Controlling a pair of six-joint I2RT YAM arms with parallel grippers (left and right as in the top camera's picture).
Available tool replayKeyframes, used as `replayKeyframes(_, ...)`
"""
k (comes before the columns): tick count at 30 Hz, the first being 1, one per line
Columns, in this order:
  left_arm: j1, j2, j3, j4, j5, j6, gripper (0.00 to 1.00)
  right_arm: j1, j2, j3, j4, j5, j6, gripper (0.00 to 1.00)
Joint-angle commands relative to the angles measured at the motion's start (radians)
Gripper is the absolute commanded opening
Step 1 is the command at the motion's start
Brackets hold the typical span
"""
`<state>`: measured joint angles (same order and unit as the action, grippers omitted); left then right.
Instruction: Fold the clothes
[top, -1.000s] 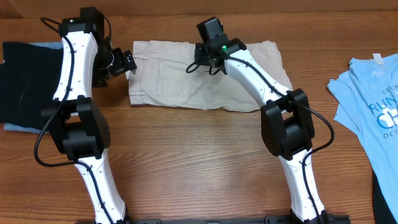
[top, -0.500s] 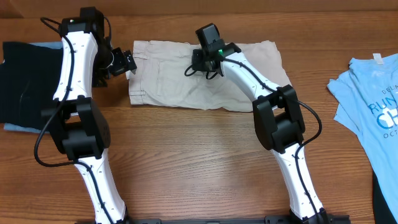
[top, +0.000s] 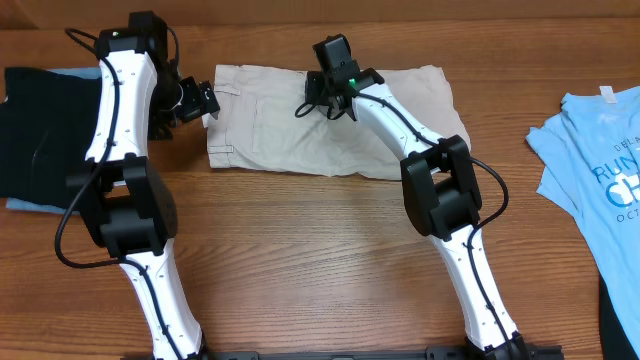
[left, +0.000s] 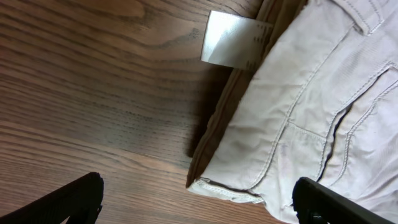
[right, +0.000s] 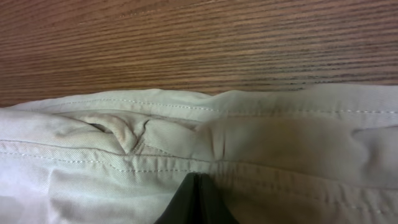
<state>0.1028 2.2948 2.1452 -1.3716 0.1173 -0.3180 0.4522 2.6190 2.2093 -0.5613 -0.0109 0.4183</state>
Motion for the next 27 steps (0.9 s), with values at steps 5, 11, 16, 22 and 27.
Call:
replayKeyframes(5, 0.005, 0.008, -0.008, 0.0, 0.006, 0.0, 1.0, -0.041, -0.109, 0.224, -0.103, 0.01, -0.006, 0.11)
replayKeyframes(11, 0.005, 0.008, -0.008, 0.0, 0.006, 0.0, 1.0, -0.224, -0.397, 0.263, -0.539, 0.067, -0.039, 0.11)
replayKeyframes(16, 0.005, 0.008, -0.008, 0.0, 0.006, 0.0, 1.0, -0.416, -0.423, 0.259, -0.836, 0.066, -0.113, 0.15)
replayKeyframes(22, 0.005, 0.008, -0.008, 0.0, 0.006, 0.0, 1.0, -0.587, -0.416, 0.259, -0.98, 0.061, -0.117, 0.25)
replayKeyframes(27, 0.006, 0.008, -0.008, 0.0, 0.006, 0.0, 1.0, -0.62, -0.406, 0.258, -1.051, -0.1, -0.244, 0.5)
